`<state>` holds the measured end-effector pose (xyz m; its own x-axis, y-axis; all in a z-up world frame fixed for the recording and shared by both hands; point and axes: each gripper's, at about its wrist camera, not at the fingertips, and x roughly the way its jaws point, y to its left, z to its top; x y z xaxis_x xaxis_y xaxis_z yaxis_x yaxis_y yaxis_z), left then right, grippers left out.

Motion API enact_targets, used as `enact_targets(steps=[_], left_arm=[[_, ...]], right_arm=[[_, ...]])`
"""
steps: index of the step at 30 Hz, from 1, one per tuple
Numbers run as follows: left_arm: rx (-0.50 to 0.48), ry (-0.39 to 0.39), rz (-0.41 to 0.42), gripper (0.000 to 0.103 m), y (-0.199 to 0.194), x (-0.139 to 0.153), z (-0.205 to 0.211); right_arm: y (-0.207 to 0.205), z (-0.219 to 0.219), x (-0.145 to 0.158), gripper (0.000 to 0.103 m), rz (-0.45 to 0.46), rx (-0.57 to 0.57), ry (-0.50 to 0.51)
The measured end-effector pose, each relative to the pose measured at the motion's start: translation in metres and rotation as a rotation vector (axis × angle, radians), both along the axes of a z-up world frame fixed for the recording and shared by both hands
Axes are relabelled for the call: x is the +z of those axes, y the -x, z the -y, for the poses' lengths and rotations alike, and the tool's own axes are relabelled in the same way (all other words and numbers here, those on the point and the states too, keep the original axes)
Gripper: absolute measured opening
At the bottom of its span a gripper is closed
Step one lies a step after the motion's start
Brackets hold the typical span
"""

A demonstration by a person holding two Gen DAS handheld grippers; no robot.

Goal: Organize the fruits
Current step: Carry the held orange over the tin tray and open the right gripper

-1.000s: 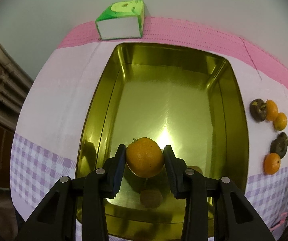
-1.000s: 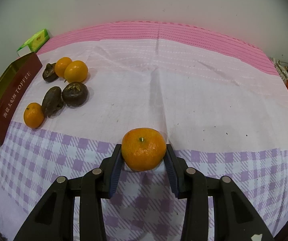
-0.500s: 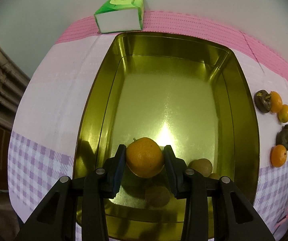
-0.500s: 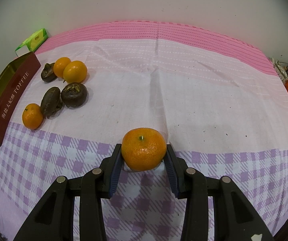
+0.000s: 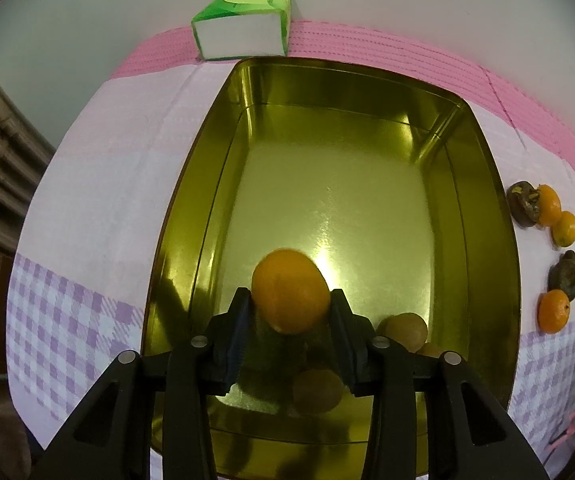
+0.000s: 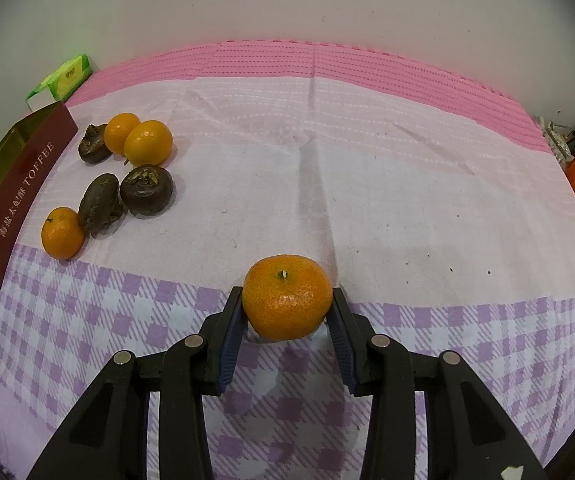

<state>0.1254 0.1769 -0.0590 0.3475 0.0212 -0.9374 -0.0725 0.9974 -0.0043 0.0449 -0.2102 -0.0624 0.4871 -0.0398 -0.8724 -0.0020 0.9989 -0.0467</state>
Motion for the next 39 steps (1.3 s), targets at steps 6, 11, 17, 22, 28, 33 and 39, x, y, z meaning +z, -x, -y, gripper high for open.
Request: enact_targets(steps=[6, 11, 17, 22, 28, 33, 39], left_arm=[[-0.015, 0.003, 0.028, 0.058, 0.005, 0.006, 0.004], [-0.008, 0.013, 0.074, 0.061, 0.012, 0.018, 0.002], [0.017, -0.021, 0.188, 0.070, 0.025, 0.049, -0.002], [0.046, -0.108, 0.260, 0.074, 0.038, 0.068, -0.010], [0.083, -0.181, 0.295, 0.079, 0.061, 0.079, -0.021], [0.119, -0.207, 0.287, 0.079, 0.085, 0.081, -0.037], [0.191, -0.163, 0.283, 0.082, 0.096, 0.082, -0.060]], right_arm=[[-0.001, -0.004, 0.002, 0.037, 0.004, -0.002, 0.006], [-0.001, -0.009, 0.016, 0.037, 0.036, 0.004, 0.012], [-0.004, -0.030, 0.046, 0.037, 0.100, 0.055, -0.017], [-0.016, -0.078, 0.065, 0.037, 0.131, 0.176, -0.068], [-0.022, -0.159, 0.075, 0.037, 0.140, 0.366, -0.124], [-0.030, -0.222, 0.075, 0.037, 0.136, 0.500, -0.136], [-0.038, -0.279, 0.061, 0.037, 0.105, 0.600, -0.122]])
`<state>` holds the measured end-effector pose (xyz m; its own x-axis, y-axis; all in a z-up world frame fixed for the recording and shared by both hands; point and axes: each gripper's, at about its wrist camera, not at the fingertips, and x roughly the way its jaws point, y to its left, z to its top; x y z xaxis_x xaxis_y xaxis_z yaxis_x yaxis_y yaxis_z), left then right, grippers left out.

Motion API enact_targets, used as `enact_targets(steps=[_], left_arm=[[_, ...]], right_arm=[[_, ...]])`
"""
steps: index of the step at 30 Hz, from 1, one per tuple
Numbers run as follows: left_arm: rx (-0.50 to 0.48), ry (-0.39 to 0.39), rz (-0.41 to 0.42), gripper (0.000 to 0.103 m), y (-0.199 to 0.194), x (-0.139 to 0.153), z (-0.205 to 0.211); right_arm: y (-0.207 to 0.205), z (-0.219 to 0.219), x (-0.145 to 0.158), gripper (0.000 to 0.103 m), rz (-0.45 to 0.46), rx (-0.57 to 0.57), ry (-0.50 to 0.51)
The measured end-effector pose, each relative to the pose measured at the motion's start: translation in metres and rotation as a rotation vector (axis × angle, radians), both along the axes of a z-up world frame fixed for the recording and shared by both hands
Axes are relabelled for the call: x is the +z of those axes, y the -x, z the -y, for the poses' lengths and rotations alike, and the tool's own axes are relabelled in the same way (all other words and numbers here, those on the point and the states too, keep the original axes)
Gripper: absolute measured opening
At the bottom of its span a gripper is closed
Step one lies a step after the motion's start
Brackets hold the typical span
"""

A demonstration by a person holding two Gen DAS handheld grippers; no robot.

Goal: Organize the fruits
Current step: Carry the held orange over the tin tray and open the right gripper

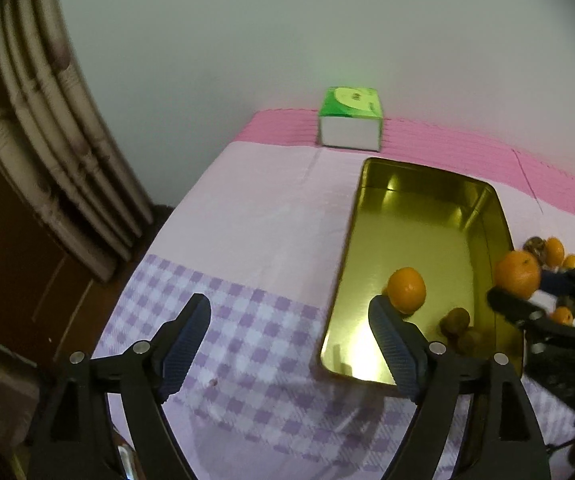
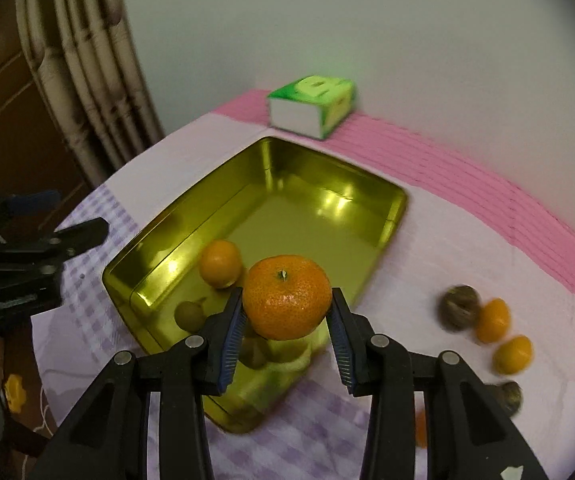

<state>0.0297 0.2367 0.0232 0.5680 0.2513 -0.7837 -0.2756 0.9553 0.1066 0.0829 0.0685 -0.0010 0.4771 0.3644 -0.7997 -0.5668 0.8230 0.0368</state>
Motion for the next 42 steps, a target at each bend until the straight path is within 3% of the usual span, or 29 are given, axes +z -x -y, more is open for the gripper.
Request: enact_targets(steps=[6, 26, 42], left_arm=[[0.024, 0.032, -0.005, 0.082, -0.002, -0.003, -0.010], [0.035, 0.046, -0.023, 0.082, -0.007, -0.009, -0.012], [0.035, 0.054, -0.027, 0.083, -0.007, -0.010, -0.011]], right_arm=[[-0.011, -0.023, -0.018, 0.037, -0.017, 0.019, 0.051], [-0.020, -0.025, -0.041, 0.037, -0.002, 0.019, 0.179], [-0.020, -0.026, -0.039, 0.039, -0.025, 0.012, 0.163]])
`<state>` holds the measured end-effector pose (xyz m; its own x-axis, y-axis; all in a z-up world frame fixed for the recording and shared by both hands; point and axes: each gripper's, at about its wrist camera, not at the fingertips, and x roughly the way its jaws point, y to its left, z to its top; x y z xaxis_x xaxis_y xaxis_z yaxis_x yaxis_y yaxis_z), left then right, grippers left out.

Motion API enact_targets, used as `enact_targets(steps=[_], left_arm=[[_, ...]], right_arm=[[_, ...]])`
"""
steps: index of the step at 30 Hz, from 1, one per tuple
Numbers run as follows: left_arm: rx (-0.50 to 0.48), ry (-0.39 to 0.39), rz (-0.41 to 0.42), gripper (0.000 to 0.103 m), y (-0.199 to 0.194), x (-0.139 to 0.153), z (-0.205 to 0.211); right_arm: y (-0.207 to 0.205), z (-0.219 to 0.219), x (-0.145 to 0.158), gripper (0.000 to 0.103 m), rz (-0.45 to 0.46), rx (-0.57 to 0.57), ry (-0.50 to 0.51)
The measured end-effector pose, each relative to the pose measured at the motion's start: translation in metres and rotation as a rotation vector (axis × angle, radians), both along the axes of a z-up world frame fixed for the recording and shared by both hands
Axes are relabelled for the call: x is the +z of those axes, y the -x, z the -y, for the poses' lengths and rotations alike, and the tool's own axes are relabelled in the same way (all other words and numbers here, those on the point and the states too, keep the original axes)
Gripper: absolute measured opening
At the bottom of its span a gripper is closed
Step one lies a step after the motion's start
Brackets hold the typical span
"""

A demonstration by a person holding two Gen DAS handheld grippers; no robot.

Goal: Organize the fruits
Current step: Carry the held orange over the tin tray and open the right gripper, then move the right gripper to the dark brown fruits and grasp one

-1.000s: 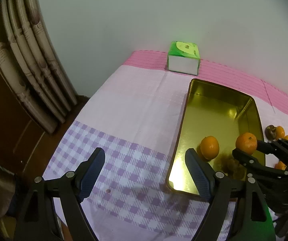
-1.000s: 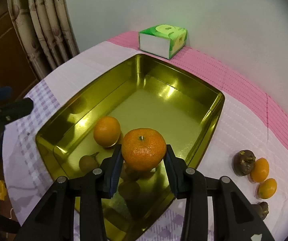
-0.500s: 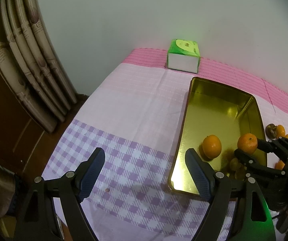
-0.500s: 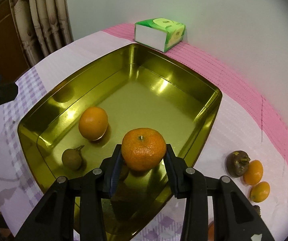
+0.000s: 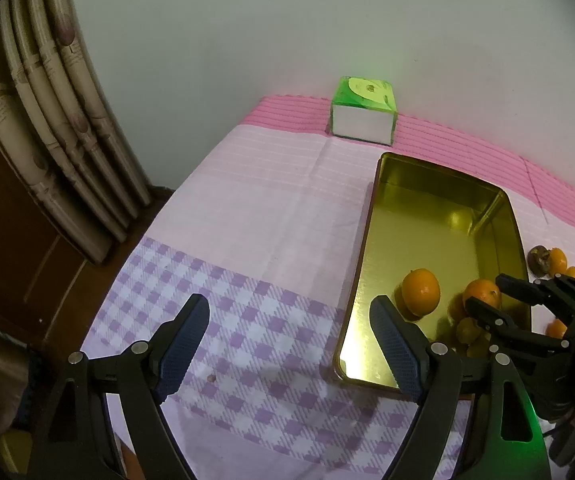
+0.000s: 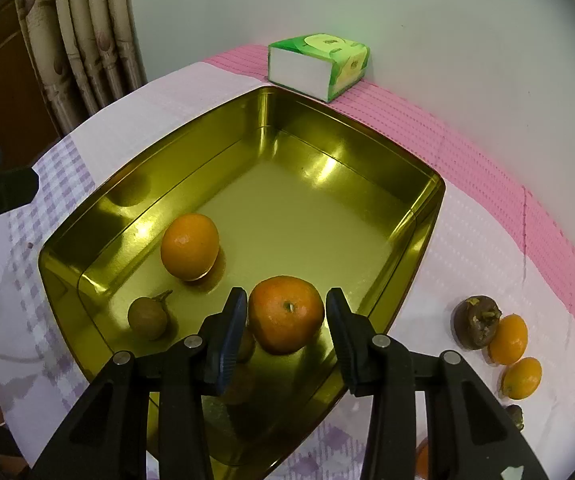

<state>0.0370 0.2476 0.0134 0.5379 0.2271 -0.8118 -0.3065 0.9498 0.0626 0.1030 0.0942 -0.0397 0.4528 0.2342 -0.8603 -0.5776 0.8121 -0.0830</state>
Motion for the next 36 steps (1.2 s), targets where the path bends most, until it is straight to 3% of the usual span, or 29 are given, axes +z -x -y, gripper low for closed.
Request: enact_targets(steps=[19, 30, 36], left_arm=[[-0.033, -0.014, 0.001, 0.083, 0.000, 0.002, 0.007], [-0.039, -0.020, 0.002, 0.084, -0.001, 0.003, 0.010], [-0.041, -0.023, -0.001, 0.084, -0.001, 0.002, 0.010]], right_arm=[[0.016, 0.024, 0.041, 0.046, 0.018, -0.031, -0.135], [0.031, 0.090, 0.059, 0.047, 0.053, -0.135, -0.161], [0.039, 0.152, 0.055, 0.047, 0.061, -0.266, -0.136]])
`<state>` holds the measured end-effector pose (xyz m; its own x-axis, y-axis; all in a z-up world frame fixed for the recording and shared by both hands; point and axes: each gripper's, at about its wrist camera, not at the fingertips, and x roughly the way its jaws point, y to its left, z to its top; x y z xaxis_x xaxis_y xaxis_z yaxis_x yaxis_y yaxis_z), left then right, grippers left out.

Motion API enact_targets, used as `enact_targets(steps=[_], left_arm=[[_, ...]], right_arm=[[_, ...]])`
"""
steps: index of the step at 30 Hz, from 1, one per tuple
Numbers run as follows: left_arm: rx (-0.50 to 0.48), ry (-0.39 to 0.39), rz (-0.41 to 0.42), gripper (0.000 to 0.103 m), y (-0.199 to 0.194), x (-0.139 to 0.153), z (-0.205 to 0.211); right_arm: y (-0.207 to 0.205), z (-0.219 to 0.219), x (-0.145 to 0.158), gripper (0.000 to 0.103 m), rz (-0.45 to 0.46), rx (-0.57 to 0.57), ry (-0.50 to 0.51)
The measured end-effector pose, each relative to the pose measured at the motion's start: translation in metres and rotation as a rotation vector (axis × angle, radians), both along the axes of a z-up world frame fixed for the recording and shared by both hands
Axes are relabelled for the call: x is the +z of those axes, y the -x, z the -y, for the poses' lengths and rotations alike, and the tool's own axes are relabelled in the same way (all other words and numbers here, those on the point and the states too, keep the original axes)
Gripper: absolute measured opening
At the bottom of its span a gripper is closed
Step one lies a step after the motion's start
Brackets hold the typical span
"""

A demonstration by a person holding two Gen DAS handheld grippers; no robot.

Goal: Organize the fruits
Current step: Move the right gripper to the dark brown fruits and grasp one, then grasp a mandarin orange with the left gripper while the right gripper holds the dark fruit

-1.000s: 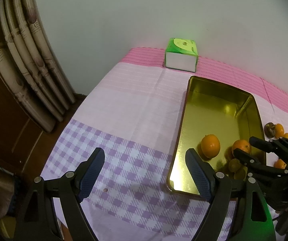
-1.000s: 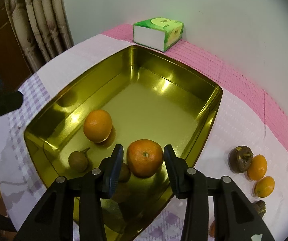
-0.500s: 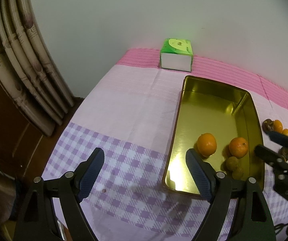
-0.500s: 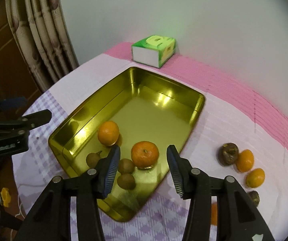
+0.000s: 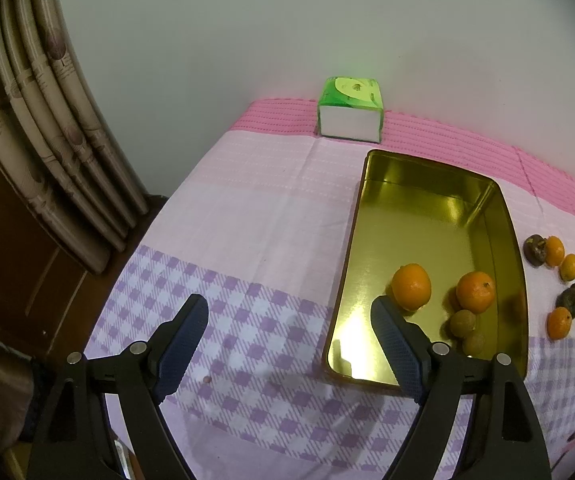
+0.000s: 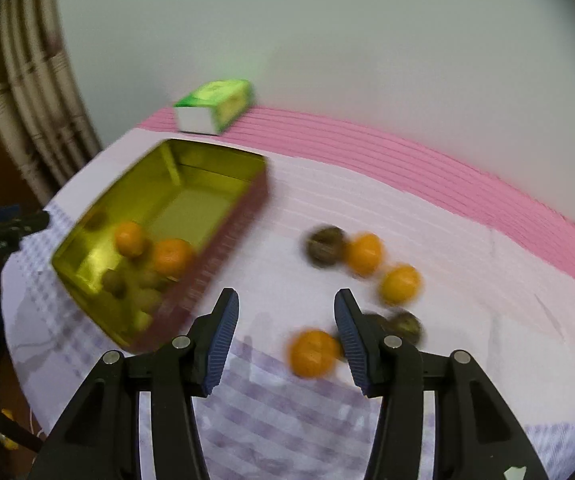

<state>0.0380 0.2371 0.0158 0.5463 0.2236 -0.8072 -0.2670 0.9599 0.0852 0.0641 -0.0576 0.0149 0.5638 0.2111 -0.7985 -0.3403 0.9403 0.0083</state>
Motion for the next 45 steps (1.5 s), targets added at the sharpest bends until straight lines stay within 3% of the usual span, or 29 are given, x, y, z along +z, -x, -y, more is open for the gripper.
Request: enact_targets(steps=[9, 25, 36, 45], left_arm=[[-0.014, -0.005, -0.005, 0.084, 0.001, -0.002, 0.003], [-0.094, -0.013, 0.021, 0.084, 0.000, 0.003, 0.023], [-0.275, -0.006, 0.004, 0.084, 0.002, 0.010, 0.089], [-0.401, 0.037, -0.025, 0.084, -0.007, 0.006, 0.157]], right_arm=[[0.016, 0.075, -0.024, 0.047, -0.051, -0.140, 0.030], [-0.015, 0.086, -0.054, 0.042, -0.065, -0.099, 0.026], [-0.037, 0.087, -0.068, 0.041, -0.056, 0.007, -0.012], [-0.040, 0.088, -0.075, 0.036, -0.040, 0.010, -0.048]])
